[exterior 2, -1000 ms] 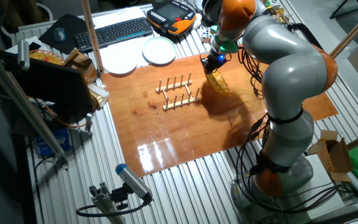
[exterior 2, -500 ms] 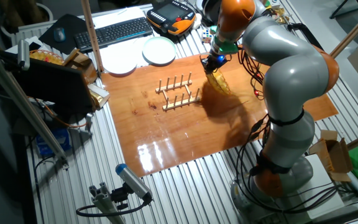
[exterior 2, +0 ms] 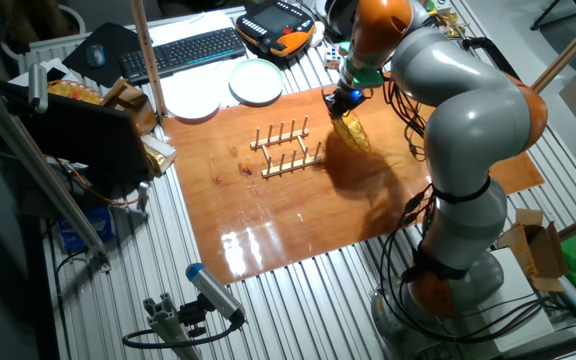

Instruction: Put the dish on the dish rack

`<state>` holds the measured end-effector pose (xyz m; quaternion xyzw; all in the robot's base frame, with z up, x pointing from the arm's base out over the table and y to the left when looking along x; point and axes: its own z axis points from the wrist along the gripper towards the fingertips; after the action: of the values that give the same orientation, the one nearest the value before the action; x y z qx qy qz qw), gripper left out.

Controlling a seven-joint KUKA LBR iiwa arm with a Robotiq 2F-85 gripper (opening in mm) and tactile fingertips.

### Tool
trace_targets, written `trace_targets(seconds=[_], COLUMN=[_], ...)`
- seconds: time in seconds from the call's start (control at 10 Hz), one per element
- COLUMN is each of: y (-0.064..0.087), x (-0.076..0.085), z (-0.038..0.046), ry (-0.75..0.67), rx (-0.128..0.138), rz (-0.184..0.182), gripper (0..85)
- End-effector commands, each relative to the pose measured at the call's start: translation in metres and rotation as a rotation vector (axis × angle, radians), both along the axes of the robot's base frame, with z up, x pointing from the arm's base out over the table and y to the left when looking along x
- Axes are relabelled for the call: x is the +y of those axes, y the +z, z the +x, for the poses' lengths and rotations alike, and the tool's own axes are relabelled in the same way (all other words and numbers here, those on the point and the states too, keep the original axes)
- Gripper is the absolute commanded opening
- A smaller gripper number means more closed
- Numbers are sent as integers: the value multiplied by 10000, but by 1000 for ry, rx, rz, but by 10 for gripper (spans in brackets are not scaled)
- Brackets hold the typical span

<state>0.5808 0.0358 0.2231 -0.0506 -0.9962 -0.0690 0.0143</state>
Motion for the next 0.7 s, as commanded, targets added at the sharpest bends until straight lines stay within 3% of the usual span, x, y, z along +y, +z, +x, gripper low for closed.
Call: trace_targets(seconds=[0.0, 0.1, 0.3, 0.6], y=[0, 0, 78, 300], x=[1, 1, 73, 326], z=[2, 2, 12, 24], ry=[-9, -24, -36, -13], rx=[15, 37, 57, 36], rz=[30, 53, 36, 58], gripper=[7, 7, 7, 7])
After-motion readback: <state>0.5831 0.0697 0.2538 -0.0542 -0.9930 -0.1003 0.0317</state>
